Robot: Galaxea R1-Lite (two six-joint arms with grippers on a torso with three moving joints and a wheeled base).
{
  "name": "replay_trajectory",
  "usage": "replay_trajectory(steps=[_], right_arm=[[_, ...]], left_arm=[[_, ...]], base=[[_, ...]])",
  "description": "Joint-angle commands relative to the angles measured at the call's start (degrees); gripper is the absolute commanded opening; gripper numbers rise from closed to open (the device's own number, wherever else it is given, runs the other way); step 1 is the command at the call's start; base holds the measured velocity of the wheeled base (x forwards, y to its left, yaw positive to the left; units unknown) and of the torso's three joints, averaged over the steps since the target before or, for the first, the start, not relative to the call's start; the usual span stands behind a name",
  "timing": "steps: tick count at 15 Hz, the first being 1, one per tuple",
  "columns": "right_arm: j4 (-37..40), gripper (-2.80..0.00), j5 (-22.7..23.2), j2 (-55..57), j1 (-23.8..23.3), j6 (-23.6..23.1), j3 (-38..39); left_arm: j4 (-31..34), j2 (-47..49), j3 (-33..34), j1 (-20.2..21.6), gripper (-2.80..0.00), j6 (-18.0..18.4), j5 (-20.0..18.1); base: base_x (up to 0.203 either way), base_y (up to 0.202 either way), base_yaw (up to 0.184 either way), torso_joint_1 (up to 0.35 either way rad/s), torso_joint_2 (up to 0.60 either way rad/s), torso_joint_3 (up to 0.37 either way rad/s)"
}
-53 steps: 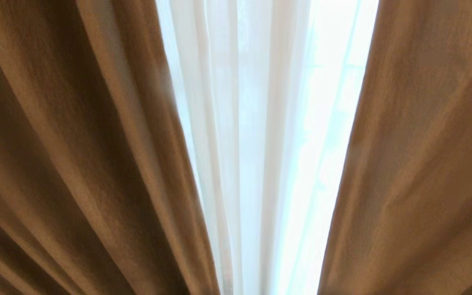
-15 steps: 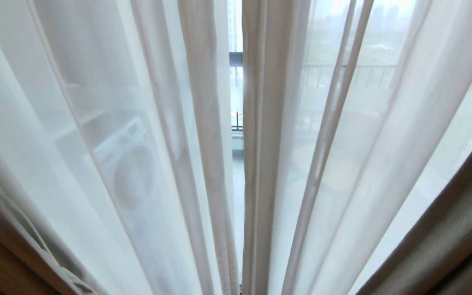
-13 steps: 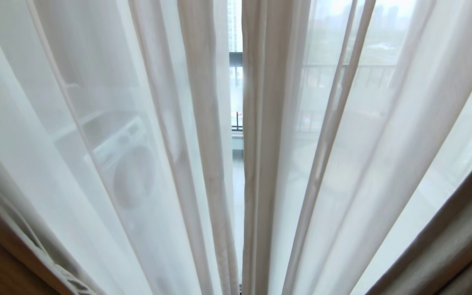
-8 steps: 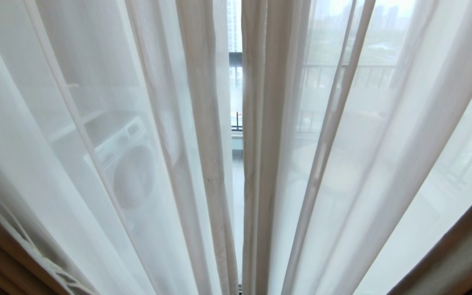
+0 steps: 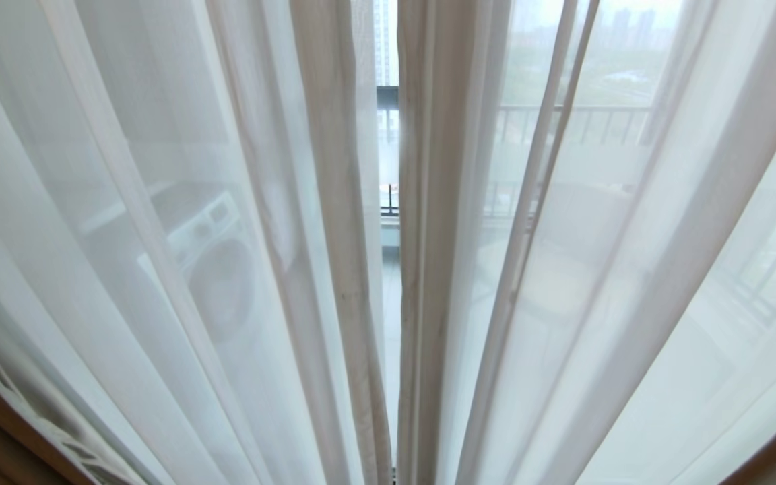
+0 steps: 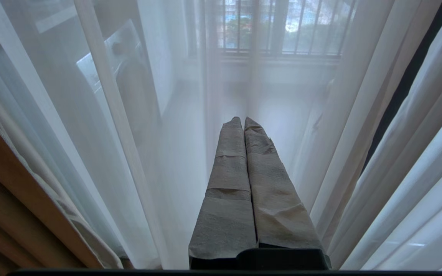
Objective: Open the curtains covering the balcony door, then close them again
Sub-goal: Pull the outer curtains open on both sides
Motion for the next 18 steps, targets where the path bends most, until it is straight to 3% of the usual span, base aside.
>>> replay_trajectory(steps=[1,5,9,13,18], right_arm=[[-0.3,-2.8,-2.3,1.6,5.9,-0.6,0.4],[-0.2,-2.8,-10.5,4.0,18.1,-1.9,1.6],[-0.1,-2.8,-14.8,4.0,26.5,-1.9,6.1],[-0.1,-2.8,-16.7,1.0,32.5,-1.8,14.9],[1.2,-2.8,-16.7,-11.2,37.1,-1.0,29.1]], left_arm=[[0.0,0.0,0.0,0.0,-2.8,0.0,0.0],[0.0,0.0,0.0,0.0,-2.8,0.0,0.0],[0.0,0.0,0.0,0.0,-2.8,0.0,0.0],[0.0,0.0,0.0,0.0,-2.8,0.0,0.0],[0.0,0.0,0.0,0.0,-2.8,0.0,0.0]], base=[[0.0,0.0,0.0,0.0,0.0,0.0],[0.0,0.0,0.0,0.0,0.0,0.0],[0.0,0.0,0.0,0.0,0.0,0.0],[0.0,0.0,0.0,0.0,0.0,0.0],[0.0,0.0,0.0,0.0,0.0,0.0]])
